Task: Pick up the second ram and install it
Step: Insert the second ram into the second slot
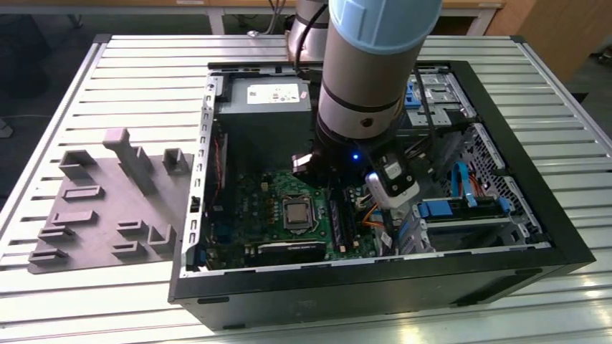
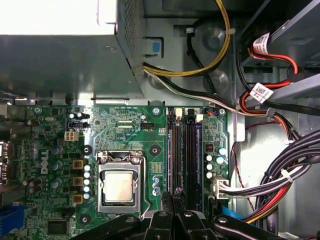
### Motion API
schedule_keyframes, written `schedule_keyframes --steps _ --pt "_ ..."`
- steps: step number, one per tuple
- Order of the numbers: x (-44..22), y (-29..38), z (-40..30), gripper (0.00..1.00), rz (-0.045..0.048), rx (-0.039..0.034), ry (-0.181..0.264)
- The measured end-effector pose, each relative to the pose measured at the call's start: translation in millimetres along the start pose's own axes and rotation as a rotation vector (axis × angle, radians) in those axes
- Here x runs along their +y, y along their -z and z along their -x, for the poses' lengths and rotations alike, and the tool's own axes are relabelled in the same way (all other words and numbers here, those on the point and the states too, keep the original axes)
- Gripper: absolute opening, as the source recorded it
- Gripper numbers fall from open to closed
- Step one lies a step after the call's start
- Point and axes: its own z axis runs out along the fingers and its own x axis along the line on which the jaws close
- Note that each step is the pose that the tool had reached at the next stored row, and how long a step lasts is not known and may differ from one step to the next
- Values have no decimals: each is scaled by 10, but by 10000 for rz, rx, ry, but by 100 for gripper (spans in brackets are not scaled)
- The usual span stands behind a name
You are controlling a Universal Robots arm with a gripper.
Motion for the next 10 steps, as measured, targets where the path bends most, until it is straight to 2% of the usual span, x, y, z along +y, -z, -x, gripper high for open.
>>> schedule_keyframes --steps 10 --pt "-2 -23 0 11 1 -1 -5"
